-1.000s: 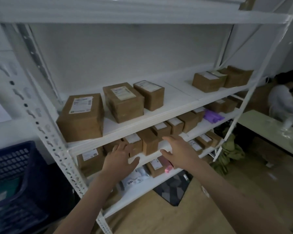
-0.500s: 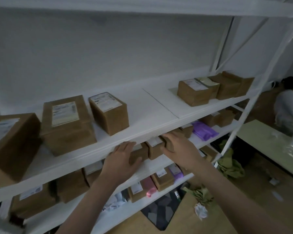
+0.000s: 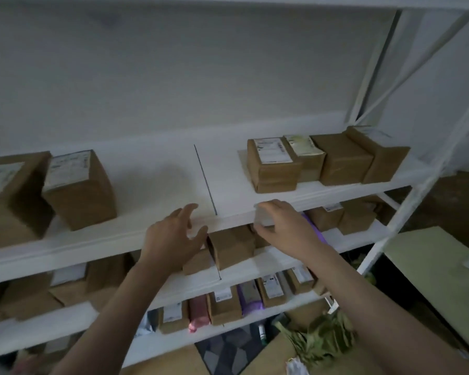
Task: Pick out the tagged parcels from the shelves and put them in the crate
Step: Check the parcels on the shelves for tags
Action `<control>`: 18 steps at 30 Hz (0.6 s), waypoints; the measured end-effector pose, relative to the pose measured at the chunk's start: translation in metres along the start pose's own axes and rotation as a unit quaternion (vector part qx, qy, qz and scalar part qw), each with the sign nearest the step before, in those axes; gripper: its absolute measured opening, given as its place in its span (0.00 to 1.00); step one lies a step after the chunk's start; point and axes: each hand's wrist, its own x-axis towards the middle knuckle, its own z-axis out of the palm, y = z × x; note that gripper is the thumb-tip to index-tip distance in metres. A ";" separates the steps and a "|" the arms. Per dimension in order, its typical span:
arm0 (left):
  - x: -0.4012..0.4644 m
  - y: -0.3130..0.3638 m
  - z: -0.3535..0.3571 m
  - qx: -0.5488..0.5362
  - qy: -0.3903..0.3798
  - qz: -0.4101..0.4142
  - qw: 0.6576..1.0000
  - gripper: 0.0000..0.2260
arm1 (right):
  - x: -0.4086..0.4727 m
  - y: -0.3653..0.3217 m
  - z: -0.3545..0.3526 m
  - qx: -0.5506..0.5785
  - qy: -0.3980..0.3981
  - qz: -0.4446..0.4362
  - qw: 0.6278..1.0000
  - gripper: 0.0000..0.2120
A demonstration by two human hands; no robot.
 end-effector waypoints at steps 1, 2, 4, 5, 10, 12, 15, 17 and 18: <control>0.003 0.011 0.003 0.001 0.003 -0.011 1.000 0.25 | 0.002 0.012 -0.007 -0.002 -0.007 -0.010 1.000 0.25; 0.006 0.021 0.006 0.007 0.004 -0.021 1.000 0.25 | 0.003 0.024 -0.014 -0.003 -0.014 -0.018 1.000 0.25; 0.011 0.038 0.011 0.028 0.006 -0.041 0.999 0.25 | 0.004 0.043 -0.026 -0.007 -0.027 -0.033 0.999 0.25; 0.013 0.047 0.012 0.036 0.002 -0.053 0.998 0.26 | 0.004 0.050 -0.032 -0.010 -0.033 -0.041 0.999 0.25; 0.019 0.082 0.015 0.042 -0.021 -0.081 0.996 0.26 | 0.010 0.078 -0.059 -0.030 -0.069 -0.065 0.995 0.27; 0.021 0.092 0.016 0.039 -0.020 -0.090 0.995 0.26 | 0.014 0.086 -0.066 -0.020 -0.073 -0.070 0.995 0.28; 0.025 0.103 0.020 0.034 -0.006 -0.091 0.995 0.25 | 0.016 0.095 -0.071 -0.004 -0.064 -0.080 0.995 0.27; 0.028 0.109 0.022 0.029 0.003 -0.088 0.996 0.25 | 0.019 0.102 -0.072 0.000 -0.062 -0.082 0.995 0.27; 0.030 0.111 0.023 0.027 0.007 -0.087 0.996 0.25 | 0.020 0.105 -0.071 0.002 -0.061 -0.082 0.995 0.27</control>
